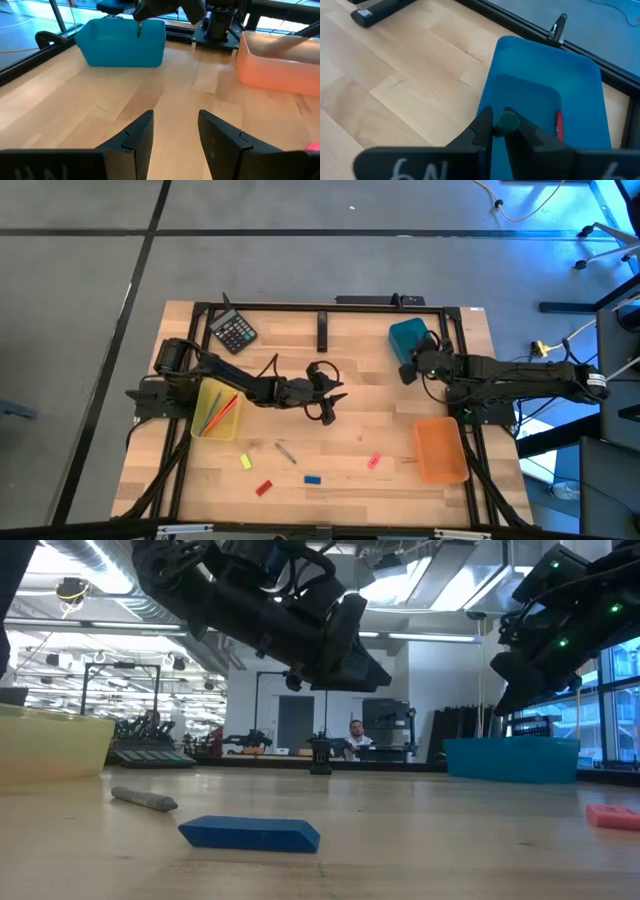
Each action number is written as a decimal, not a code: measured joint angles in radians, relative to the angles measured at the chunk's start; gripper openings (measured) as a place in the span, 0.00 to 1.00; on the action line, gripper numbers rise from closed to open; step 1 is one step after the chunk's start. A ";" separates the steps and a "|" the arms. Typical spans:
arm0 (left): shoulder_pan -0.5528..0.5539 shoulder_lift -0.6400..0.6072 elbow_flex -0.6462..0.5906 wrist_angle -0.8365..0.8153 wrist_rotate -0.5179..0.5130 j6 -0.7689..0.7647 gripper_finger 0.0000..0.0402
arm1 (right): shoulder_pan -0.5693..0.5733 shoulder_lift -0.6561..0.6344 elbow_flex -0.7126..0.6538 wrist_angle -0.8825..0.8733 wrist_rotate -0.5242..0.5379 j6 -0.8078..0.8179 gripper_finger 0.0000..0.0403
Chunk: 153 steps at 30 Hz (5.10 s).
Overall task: Sort crayons/erasers/pens/pencils in bins
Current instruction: Put the green crayon into the blue bin, then put the gray crayon into the blue bin
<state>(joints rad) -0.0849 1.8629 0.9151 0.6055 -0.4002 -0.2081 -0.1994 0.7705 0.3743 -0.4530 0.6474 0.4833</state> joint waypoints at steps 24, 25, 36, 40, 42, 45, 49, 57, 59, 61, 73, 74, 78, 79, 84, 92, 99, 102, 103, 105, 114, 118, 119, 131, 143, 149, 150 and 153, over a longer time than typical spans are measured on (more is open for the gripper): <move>-0.005 -0.029 0.160 -0.441 0.028 0.037 0.49 | -0.021 -0.028 0.000 0.130 -0.117 -0.188 0.64; -0.009 -0.045 0.174 -0.509 0.025 0.034 0.49 | -0.005 -0.032 0.000 0.152 -0.134 -0.203 0.64; -0.113 -0.098 0.203 -0.585 0.119 0.026 0.49 | 0.177 0.015 -0.001 0.407 -0.416 -0.288 0.64; -0.161 -0.055 0.202 -0.602 0.276 0.019 0.49 | 0.258 0.084 -0.001 0.494 -0.474 -0.306 0.64; -0.193 -0.042 0.202 -0.618 0.322 0.020 0.49 | 0.293 0.127 -0.001 0.540 -0.487 -0.318 0.64; -0.241 -0.042 0.202 -0.732 0.325 0.025 0.49 | 0.327 0.189 -0.001 0.609 -0.487 -0.343 0.64; -0.293 -0.053 0.202 -0.880 0.338 -0.005 0.49 | 0.336 0.263 -0.001 0.710 -0.485 -0.364 0.64; -0.348 -0.053 0.201 -1.080 0.359 -0.124 0.49 | 0.336 0.351 -0.001 0.805 -0.484 -0.382 0.64; -0.351 -0.053 0.201 -1.085 0.358 -0.126 0.49 | 0.336 0.361 -0.001 0.805 -0.484 -0.384 0.64; -0.351 -0.053 0.201 -1.097 0.362 -0.126 0.48 | 0.336 0.366 -0.001 0.806 -0.484 -0.384 0.64; -0.351 -0.053 0.201 -1.224 0.368 -0.156 0.48 | 0.335 0.368 -0.001 0.810 -0.484 -0.385 0.64; -0.351 -0.053 0.201 -1.227 0.368 -0.156 0.48 | 0.335 0.368 -0.001 0.810 -0.484 -0.385 0.64; -0.350 -0.053 0.186 -1.251 0.369 -0.153 0.46 | 0.335 0.368 -0.001 0.810 -0.484 -0.387 0.64; -0.350 -0.053 0.178 -1.254 0.369 -0.154 0.45 | 0.335 0.368 -0.001 0.810 -0.484 -0.387 0.64; -0.348 -0.057 0.132 -1.237 0.378 -0.180 0.40 | 0.335 0.368 -0.001 0.809 -0.484 -0.387 0.64; -0.346 -0.059 0.089 -1.186 0.360 -0.193 0.29 | 0.335 0.368 -0.001 0.822 -0.484 -0.387 0.64; -0.323 -0.058 0.083 -1.167 0.298 -0.197 0.15 | 0.335 0.368 -0.001 0.823 -0.484 -0.385 0.64; -0.307 -0.057 0.082 -1.126 0.247 -0.199 0.10 | 0.335 0.368 -0.001 0.823 -0.484 -0.383 0.64; -0.300 -0.055 0.081 -1.104 0.228 -0.200 0.09 | 0.335 0.368 -0.001 0.823 -0.484 -0.382 0.64; -0.285 -0.053 0.079 -1.054 0.194 -0.199 0.06 | 0.335 0.368 -0.001 0.824 -0.484 -0.381 0.64; -0.205 -0.046 0.077 -0.823 0.022 -0.177 0.02 | 0.335 0.368 -0.001 0.832 -0.506 -0.376 0.64; -0.165 -0.047 0.077 -0.763 -0.005 -0.174 0.02 | 0.336 0.368 -0.001 0.831 -0.513 -0.368 0.64; -0.155 -0.047 0.077 -0.747 -0.010 -0.174 0.02 | 0.335 0.368 -0.001 0.831 -0.515 -0.364 0.64; -0.089 -0.050 0.079 -0.487 -0.033 -0.043 0.02 | 0.335 0.368 -0.001 0.831 -0.551 -0.304 0.64; -0.092 -0.052 0.081 -0.284 0.008 0.095 0.02 | 0.335 0.467 0.000 1.036 -0.563 -0.306 0.64; -0.093 -0.052 0.081 -0.273 0.025 0.107 0.02 | 0.335 0.505 0.000 1.095 -0.563 -0.333 0.57; -0.093 -0.052 0.081 -0.273 0.025 0.107 0.02 | 0.335 0.505 0.000 1.094 -0.563 -0.333 0.54; -0.093 -0.052 0.081 -0.273 0.025 0.107 0.02 | 0.335 0.506 0.000 1.095 -0.563 -0.334 0.41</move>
<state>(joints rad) -0.1780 1.8107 0.9958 0.3321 -0.3756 -0.1009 0.1360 1.2762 0.3744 0.6418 0.0849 0.1490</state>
